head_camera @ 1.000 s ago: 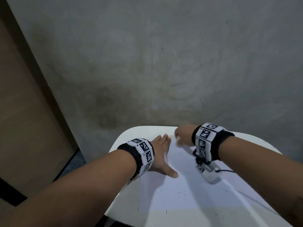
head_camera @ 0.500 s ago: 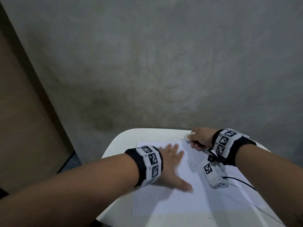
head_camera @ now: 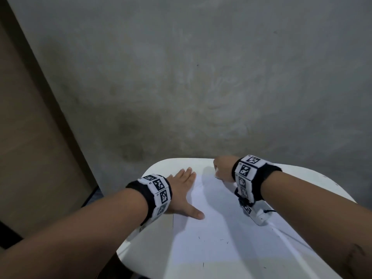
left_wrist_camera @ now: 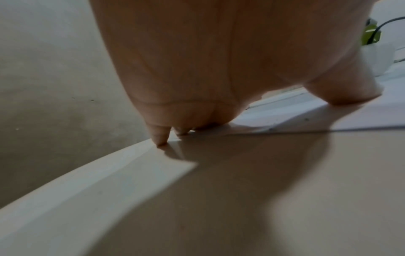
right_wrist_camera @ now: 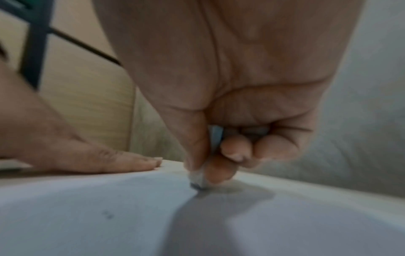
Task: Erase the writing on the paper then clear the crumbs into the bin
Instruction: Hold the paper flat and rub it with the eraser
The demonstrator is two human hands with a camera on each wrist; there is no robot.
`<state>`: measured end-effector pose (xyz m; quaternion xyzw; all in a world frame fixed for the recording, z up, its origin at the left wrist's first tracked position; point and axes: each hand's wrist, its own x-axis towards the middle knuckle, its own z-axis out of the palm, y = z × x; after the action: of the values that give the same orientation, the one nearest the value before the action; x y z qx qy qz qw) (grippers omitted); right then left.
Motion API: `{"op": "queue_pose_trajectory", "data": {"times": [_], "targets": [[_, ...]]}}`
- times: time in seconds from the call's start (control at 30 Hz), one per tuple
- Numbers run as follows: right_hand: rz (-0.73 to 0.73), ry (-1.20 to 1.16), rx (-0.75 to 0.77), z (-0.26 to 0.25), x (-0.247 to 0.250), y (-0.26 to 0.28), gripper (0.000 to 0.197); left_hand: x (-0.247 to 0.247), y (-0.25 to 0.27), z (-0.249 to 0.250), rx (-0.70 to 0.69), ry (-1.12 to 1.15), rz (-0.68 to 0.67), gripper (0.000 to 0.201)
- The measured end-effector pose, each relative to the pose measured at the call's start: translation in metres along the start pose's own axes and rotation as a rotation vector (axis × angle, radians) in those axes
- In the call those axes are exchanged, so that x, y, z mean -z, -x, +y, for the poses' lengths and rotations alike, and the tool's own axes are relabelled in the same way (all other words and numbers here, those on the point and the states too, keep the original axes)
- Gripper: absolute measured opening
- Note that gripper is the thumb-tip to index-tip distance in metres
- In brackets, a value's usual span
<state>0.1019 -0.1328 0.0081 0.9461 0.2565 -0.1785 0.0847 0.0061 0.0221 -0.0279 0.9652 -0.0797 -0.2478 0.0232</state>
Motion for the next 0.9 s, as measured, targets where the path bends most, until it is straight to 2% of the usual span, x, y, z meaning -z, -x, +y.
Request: {"op": "queue_pose_trajectory", "data": {"times": [0.07, 0.13, 0.17, 0.27, 0.33, 0.4, 0.43, 0.47, 0.53, 0.6, 0.73, 0.87, 0.9], "targets": [[0.003, 0.116, 0.053, -0.018, -0.006, -0.003, 0.007, -0.001, -0.001, -0.001, 0.0, -0.002, 0.006, 0.129], [-0.032, 0.166, 0.084, -0.028, -0.008, -0.001, 0.026, -0.002, -0.001, -0.002, -0.004, -0.01, 0.007, 0.128], [-0.034, 0.169, 0.085, -0.028, -0.007, 0.0, 0.027, -0.003, -0.001, -0.002, -0.005, -0.01, 0.006, 0.128], [0.029, 0.197, 0.049, -0.01, -0.001, -0.011, 0.013, -0.002, -0.002, -0.003, 0.003, -0.008, -0.006, 0.129], [0.037, 0.284, 0.056, -0.015, -0.006, -0.017, 0.02, 0.0, -0.002, -0.001, 0.009, -0.013, -0.016, 0.129], [-0.031, 0.28, 0.14, -0.029, -0.015, -0.012, 0.03, 0.0, -0.002, 0.002, 0.014, -0.031, -0.023, 0.13], [-0.076, 0.287, 0.149, -0.033, -0.013, -0.009, 0.033, 0.001, -0.002, 0.001, 0.013, -0.037, -0.018, 0.13], [-0.061, 0.285, 0.176, -0.032, -0.009, -0.007, 0.03, 0.001, -0.002, 0.0, 0.009, -0.033, -0.013, 0.13], [0.013, 0.28, 0.113, -0.019, 0.002, -0.01, 0.017, 0.0, -0.001, -0.001, 0.008, -0.019, -0.013, 0.128], [0.054, 0.272, 0.081, -0.019, 0.002, -0.011, 0.019, 0.0, -0.002, 0.0, 0.016, -0.022, -0.02, 0.128], [-0.032, 0.333, 0.152, -0.042, -0.003, -0.002, 0.026, 0.001, -0.004, 0.002, 0.019, -0.027, -0.003, 0.132], [0.043, 0.326, 0.03, -0.024, 0.004, -0.015, 0.015, 0.002, 0.0, 0.002, 0.023, -0.031, -0.017, 0.128], [0.043, 0.345, 0.079, -0.03, 0.002, -0.014, 0.012, 0.002, 0.0, 0.003, 0.027, -0.039, -0.017, 0.128]]}}
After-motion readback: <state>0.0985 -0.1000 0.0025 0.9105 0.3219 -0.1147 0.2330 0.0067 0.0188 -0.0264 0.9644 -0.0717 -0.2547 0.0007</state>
